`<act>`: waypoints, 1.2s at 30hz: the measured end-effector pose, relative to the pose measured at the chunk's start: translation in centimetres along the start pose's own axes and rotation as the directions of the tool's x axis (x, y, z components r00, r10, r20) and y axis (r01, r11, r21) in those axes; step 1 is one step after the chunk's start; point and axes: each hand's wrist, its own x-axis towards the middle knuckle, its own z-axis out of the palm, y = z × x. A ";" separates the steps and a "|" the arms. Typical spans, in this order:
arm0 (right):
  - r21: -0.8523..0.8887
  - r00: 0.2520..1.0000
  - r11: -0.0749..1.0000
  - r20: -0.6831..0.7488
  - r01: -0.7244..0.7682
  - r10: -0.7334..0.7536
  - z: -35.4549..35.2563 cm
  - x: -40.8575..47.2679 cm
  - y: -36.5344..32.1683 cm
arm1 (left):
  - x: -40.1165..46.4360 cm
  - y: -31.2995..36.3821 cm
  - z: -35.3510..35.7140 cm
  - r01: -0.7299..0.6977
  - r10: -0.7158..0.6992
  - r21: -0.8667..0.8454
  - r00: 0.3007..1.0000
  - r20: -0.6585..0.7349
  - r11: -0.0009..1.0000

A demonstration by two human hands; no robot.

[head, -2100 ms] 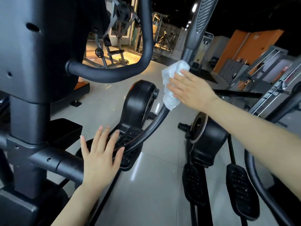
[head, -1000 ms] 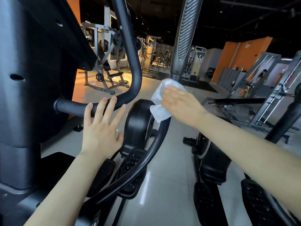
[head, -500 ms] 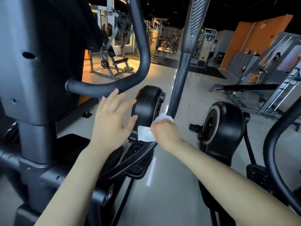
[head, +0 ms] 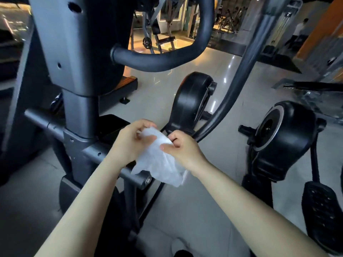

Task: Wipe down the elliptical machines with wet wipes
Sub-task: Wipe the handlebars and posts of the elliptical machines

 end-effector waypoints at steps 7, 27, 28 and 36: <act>-0.599 0.696 0.545 0.029 0.587 -0.717 6.2 -0.3 4.4 | 0.2 -5.4 0.7 0.012 0.010 0.307 0.997 -0.072 0.952; -0.908 0.718 -0.199 0.414 0.369 -0.559 -9.7 5.9 10.8 | -1.1 -6.8 1.3 -0.032 0.168 0.567 0.968 -0.188 0.823; -0.902 0.713 -0.241 0.431 0.359 -0.553 -11.1 6.2 10.4 | -1.1 -6.9 1.3 -0.034 0.172 0.563 0.966 -0.194 0.826; -0.894 0.704 -0.325 0.445 0.310 -0.553 -17.7 7.2 6.1 | 0.0 -4.8 3.4 -0.257 0.405 0.635 0.909 -0.096 0.728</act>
